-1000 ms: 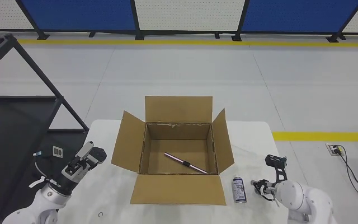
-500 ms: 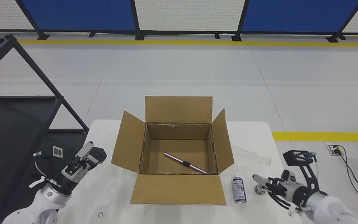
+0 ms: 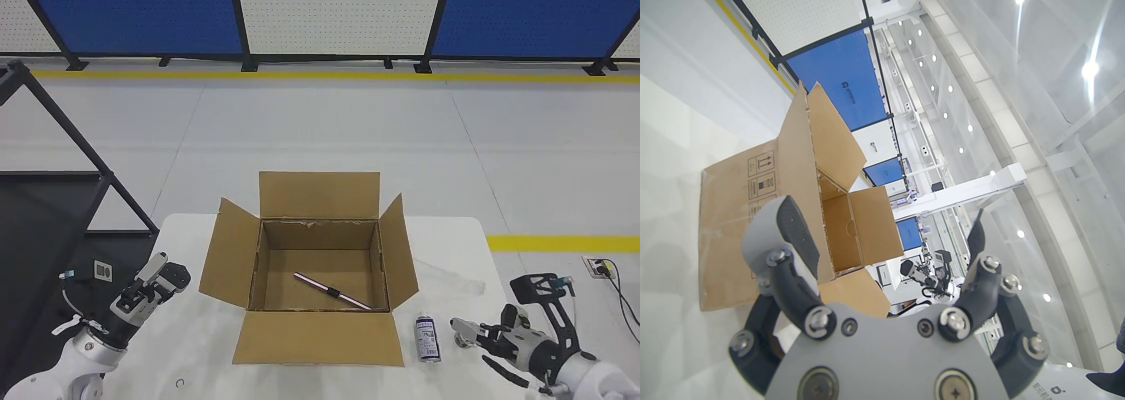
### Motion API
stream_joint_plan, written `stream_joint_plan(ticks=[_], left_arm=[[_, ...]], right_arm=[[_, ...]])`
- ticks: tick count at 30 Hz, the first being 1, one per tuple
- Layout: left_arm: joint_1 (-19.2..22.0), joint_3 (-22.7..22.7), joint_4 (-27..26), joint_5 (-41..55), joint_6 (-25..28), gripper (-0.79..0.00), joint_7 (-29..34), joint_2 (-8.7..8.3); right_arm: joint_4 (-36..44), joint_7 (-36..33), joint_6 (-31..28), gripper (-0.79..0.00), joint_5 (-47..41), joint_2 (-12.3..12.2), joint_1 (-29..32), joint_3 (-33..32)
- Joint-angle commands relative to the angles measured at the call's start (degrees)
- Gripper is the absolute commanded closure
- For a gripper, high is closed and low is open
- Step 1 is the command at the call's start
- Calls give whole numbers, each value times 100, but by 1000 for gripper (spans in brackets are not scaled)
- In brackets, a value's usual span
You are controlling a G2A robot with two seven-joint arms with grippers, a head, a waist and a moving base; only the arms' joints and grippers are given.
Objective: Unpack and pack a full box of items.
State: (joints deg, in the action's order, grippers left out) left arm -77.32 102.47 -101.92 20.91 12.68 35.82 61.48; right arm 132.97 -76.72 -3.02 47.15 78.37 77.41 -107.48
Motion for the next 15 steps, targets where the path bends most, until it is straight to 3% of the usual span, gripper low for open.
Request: stream_joint_plan(ticks=[1,4,8,11,15], left_arm=[[0,0,0,0,0,-785,0,0],[7,-40,-52,-95,-95,-785,-82,-1],[69,-103,-49,-175,-185,-785,-17,-11],[60,-162,-47,-160,-241,-785,17,-12],[-76,-180,-55,-97,-170,-785,1,-6]], right_arm=[[80,120,-91,-785,-29,-3,4,36],[167,613,-783,-785,-193,-43,-53,256],[167,718,-1437,-785,-78,-127,-598,673],[167,450,-1544,-785,84,-178,-1203,1232],[167,-75,-1247,-785,347,-202,-2048,2173]])
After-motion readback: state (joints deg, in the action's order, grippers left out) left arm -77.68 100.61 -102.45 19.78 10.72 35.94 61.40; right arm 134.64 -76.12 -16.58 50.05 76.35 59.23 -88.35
